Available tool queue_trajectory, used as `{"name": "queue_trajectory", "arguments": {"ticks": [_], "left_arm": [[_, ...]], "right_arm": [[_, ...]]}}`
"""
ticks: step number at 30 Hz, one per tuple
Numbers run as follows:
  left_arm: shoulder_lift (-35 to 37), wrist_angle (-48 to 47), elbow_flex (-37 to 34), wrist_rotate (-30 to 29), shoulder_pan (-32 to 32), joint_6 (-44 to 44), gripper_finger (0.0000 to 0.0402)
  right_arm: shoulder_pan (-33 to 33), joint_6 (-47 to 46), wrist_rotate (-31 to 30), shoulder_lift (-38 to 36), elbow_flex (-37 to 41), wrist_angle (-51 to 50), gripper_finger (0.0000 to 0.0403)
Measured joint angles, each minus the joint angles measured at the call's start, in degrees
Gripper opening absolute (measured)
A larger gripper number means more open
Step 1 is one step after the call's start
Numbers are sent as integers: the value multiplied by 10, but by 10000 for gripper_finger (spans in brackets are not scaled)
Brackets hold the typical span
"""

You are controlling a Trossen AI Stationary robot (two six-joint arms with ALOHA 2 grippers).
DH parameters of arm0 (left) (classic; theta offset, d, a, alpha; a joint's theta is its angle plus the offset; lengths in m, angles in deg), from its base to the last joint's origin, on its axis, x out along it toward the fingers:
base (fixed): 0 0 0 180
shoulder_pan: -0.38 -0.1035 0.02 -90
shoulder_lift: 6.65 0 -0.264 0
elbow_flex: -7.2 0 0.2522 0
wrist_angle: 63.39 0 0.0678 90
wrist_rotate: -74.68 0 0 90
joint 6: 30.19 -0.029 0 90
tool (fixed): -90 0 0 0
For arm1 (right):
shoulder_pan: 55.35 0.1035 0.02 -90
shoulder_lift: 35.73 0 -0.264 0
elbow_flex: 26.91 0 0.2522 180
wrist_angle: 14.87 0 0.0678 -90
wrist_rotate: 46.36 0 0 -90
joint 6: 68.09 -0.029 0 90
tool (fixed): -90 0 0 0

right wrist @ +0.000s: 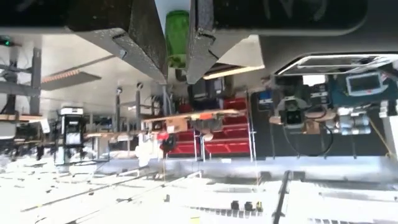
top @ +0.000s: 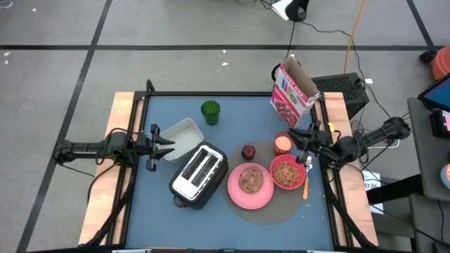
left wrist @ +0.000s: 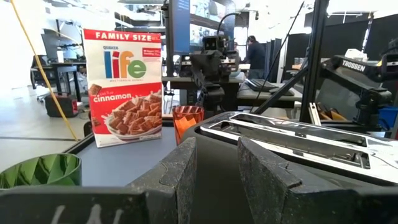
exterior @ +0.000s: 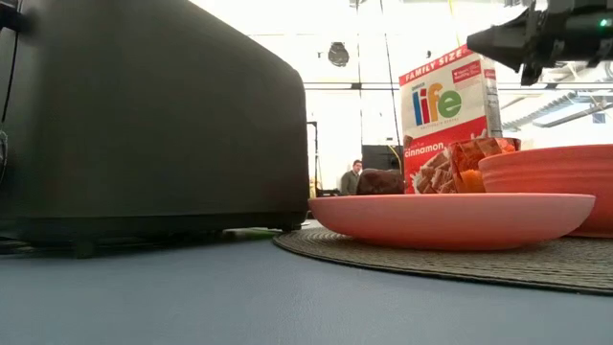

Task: Arrange a breakfast setting
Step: Return to Home Position

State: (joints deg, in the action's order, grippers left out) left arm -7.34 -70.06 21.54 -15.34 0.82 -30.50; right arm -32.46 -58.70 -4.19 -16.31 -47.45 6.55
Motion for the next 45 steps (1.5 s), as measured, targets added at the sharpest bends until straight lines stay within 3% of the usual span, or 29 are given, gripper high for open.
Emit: {"name": "queue_trajectory", "arguments": {"ticks": [12,24,39,45], "left_arm": [[0,4,0,-1,-1,-3,124],[0,7,0,-6,-1,-26,124],[0,7,0,-6,-1,-24,124],[0,7,0,-6,-1,-24,124]], "right_arm": [[-60,-36,89,22,23,-32,55],[-64,-82,154,25,23,-121,55],[-64,-165,345,25,23,-203,55],[-64,-160,360,24,23,-214,55]]}}
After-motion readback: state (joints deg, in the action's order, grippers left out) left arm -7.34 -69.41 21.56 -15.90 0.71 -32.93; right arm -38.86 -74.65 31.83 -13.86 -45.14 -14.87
